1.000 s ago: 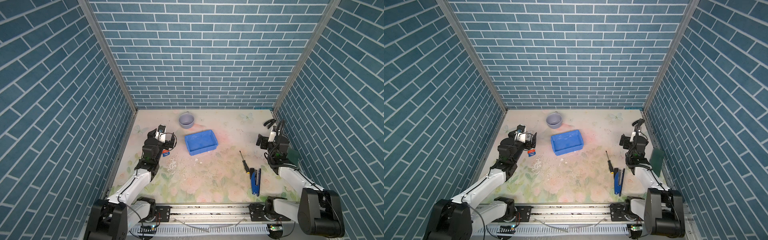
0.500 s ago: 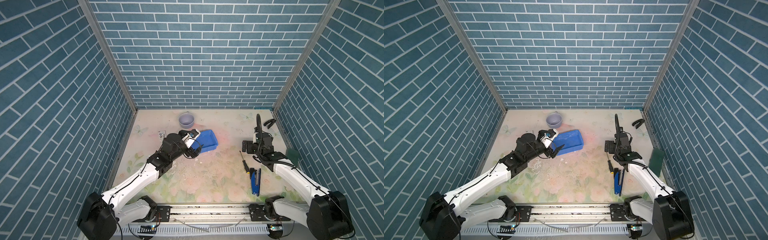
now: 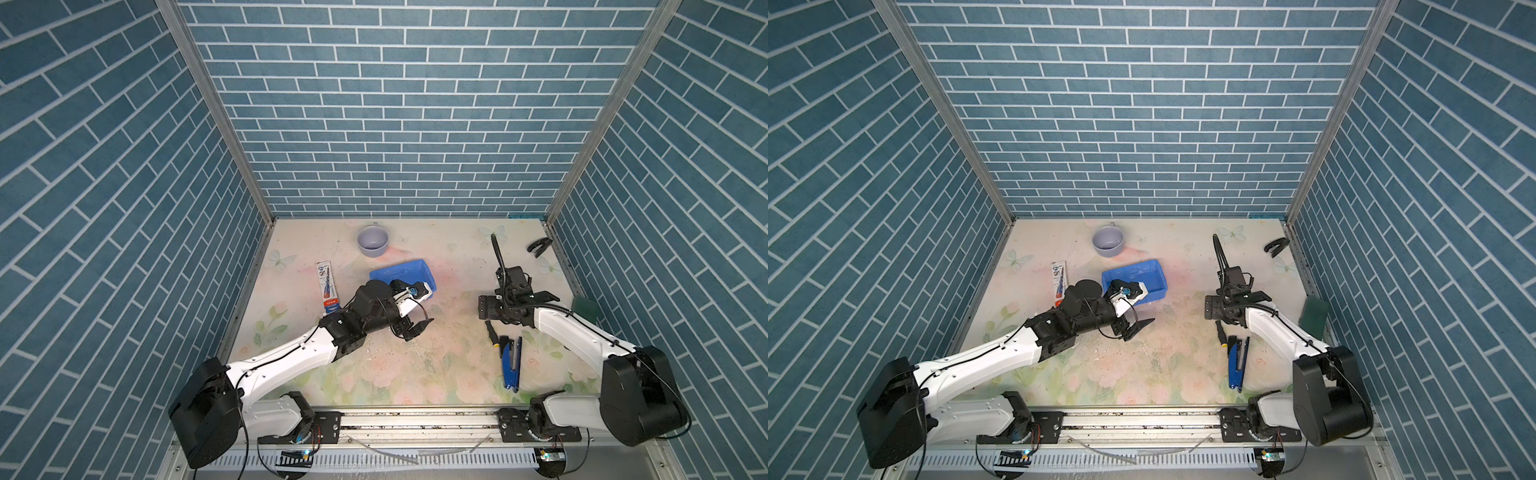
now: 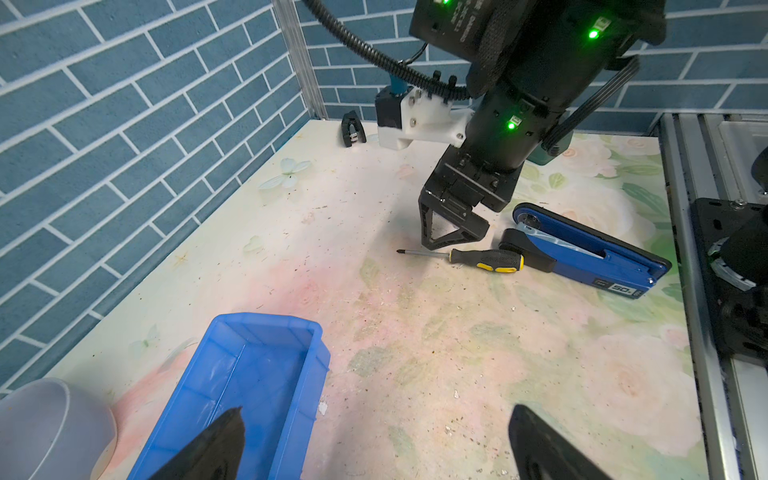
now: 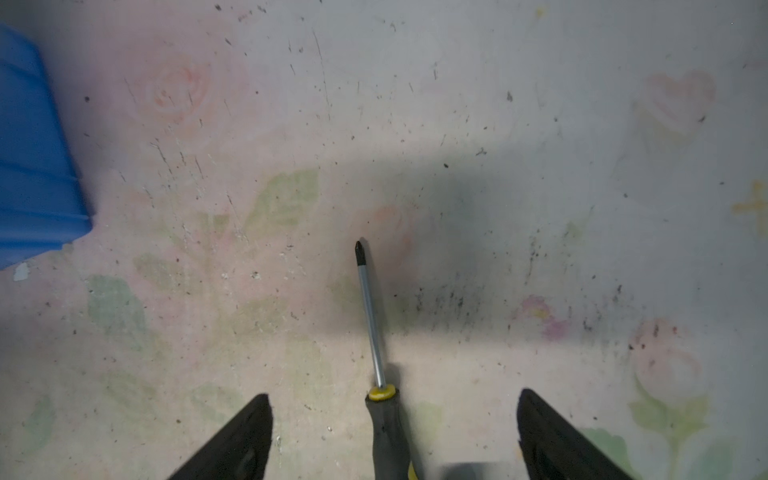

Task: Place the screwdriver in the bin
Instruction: 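Lower the right gripper over the screwdriver while the left arm reaches toward the bin, then close the right gripper on the screwdriver handle and lift it upright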

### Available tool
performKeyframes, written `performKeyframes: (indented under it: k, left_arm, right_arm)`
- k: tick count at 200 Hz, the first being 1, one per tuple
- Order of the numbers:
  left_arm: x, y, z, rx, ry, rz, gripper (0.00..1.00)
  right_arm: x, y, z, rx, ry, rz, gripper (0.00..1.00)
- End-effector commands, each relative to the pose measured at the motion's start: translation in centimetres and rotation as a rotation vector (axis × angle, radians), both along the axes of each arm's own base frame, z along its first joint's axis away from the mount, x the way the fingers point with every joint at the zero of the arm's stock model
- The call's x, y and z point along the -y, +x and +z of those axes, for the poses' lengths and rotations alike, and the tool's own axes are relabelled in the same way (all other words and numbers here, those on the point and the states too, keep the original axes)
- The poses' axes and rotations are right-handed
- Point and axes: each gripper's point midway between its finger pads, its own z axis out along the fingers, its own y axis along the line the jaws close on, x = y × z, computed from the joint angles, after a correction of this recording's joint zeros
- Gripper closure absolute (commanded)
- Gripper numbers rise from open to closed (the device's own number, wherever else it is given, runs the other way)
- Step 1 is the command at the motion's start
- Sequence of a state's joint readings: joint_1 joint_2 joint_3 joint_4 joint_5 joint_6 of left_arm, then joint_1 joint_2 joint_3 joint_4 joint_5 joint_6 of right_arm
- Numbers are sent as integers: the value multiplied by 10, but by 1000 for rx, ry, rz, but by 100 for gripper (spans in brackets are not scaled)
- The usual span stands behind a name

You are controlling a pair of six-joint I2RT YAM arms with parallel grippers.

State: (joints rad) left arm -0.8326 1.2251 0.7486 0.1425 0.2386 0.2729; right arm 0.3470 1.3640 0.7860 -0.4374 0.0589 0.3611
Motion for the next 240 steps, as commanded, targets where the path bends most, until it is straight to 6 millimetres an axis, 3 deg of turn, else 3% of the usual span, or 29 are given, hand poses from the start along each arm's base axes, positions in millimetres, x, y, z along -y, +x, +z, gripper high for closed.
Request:
performKeyframes:
  k: [1,48,89,142,195,240]
  left_arm:
    - [1,-5,3,-7,-14,-16,0]
    - [-6,-5,-3,23,46,-10,0]
    - [-7,-8,-7,24,72,-32,0]
    - [-8,-8,-6,14,55,-18,0]
    - [-7,0,0,-28,-6,45,0]
    - [-3,28,12,-118,-144,224,0]
  right_arm:
    - [-7,-4,-8,-93,11,1,16]
    - [-6,-8,-30,-179,-17,-1,50]
    - [-3,-9,-44,-224,-35,-27,69]
    - [0,-10,-47,-227,-46,-42,84]
    - [2,-5,-31,-165,-36,-70,90]
    - [-1,18,13,38,52,-143,91]
